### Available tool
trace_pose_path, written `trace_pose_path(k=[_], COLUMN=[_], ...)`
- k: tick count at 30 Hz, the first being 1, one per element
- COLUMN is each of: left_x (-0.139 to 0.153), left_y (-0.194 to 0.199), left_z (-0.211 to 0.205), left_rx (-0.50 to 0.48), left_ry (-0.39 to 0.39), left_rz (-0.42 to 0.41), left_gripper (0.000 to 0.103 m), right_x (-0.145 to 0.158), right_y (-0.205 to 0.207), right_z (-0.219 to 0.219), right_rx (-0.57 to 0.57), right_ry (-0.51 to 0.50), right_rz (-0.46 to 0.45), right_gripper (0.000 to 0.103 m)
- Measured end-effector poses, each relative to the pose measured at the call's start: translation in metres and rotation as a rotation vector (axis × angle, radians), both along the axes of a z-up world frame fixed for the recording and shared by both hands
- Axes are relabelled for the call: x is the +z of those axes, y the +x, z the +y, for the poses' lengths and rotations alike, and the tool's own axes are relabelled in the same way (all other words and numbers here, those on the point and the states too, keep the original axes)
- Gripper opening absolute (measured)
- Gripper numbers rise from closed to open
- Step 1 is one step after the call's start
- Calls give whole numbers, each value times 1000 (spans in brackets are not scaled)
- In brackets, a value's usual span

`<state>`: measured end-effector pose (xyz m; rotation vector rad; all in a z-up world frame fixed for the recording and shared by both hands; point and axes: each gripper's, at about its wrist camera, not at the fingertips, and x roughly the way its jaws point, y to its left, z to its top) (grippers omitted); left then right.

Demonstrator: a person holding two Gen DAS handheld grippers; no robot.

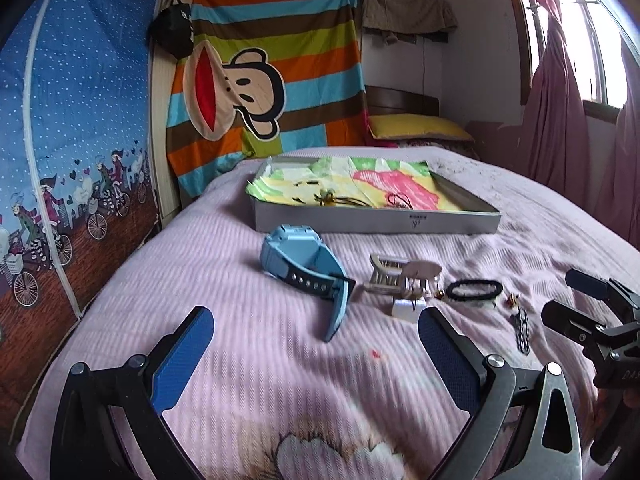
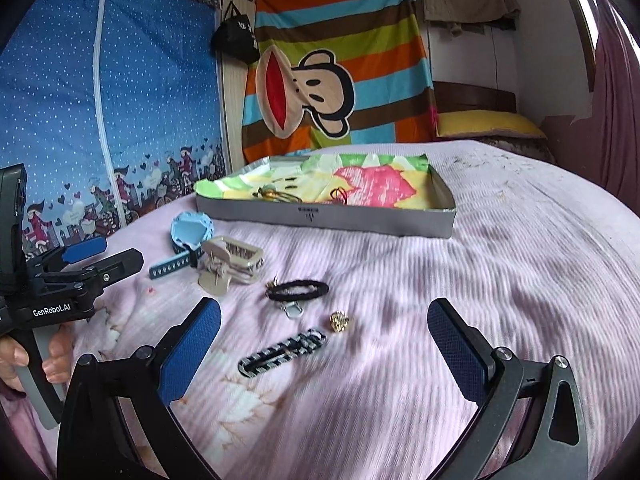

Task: Organize jewelry
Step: 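Withdraw both open tools from the tray back toward the remaining jewelry, then grasp the black-and-white braided bracelet with the right tool while the left tool grasps the blue watch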

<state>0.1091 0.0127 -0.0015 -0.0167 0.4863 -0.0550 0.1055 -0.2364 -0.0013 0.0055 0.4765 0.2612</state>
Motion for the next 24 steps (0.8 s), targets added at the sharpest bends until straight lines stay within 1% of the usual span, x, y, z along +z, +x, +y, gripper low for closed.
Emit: trace_pose_path(k=[6,9,12,14,16,18,20,24], left_x=[-2,-3,-4,-4,-5,-6,-8,-11], left_y=[4,6,9,13,17,21,25,29], left_z=[-5,-7,-4,-1,1,1,0,-2], left_rx=[-52,-74,-73,-70,-67,-63,-61,-55], left_ry=[5,1,-22,-44,-60,-66,-65,-53], left_rz=[27,37,48,58,65,76,89,105], left_gripper=[103,103,103,102,99,95,91,85], right_x=[-10,-14,-16,-19,-21,-23,-25,-30], right_y=[6,7,7,9,10,13,15,21], right_z=[0,4,8,10,12,14,14,16], right_rx=[23,45,63,76,85,95,103,113], right_ry=[1,-6,-15,-12,-11,-3,6,16], right_rz=[47,61,70,82,97,115,131,158], right_gripper=[101,99,91,83,79,79,71,65])
